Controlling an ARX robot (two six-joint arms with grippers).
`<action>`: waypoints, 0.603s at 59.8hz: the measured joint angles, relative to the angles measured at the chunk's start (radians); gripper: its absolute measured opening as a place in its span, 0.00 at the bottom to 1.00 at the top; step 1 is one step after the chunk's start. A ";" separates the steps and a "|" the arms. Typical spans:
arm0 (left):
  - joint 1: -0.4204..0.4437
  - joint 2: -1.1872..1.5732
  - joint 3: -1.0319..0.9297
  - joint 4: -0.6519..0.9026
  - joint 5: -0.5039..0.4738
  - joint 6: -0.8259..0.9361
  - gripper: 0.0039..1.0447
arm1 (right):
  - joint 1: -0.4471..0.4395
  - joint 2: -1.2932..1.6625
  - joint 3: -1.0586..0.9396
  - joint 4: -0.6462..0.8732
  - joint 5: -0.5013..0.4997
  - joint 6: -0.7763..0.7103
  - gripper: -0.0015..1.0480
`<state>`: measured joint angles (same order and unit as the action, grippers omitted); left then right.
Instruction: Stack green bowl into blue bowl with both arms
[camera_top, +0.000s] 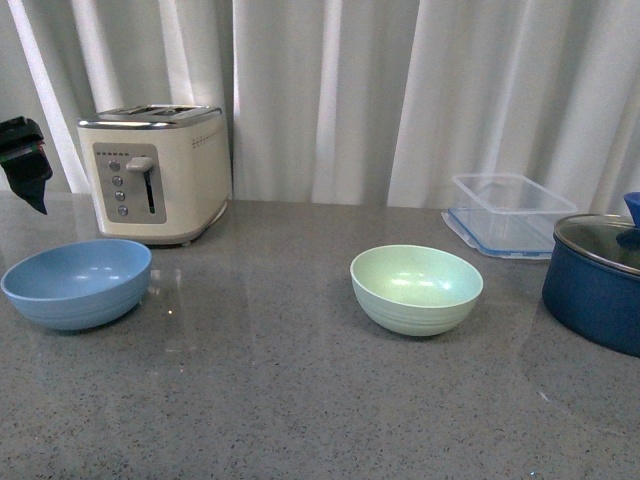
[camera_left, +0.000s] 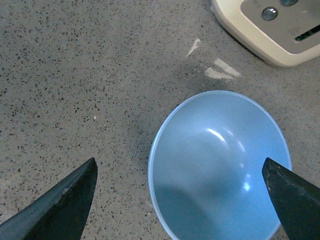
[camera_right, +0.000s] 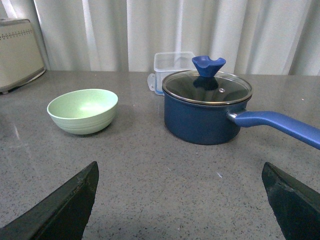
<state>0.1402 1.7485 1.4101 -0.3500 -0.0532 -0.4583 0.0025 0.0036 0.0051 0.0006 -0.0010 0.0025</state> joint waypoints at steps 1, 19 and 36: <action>0.000 0.013 0.008 -0.003 0.000 0.000 0.94 | 0.000 0.000 0.000 0.000 0.000 0.000 0.90; -0.014 0.158 0.099 -0.051 -0.023 -0.002 0.94 | 0.000 0.000 0.000 0.000 0.000 0.000 0.90; -0.018 0.183 0.102 -0.069 -0.033 0.028 0.45 | 0.000 0.000 0.000 0.000 0.000 0.000 0.90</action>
<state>0.1226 1.9316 1.5120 -0.4191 -0.0860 -0.4301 0.0025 0.0036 0.0051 0.0006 -0.0010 0.0025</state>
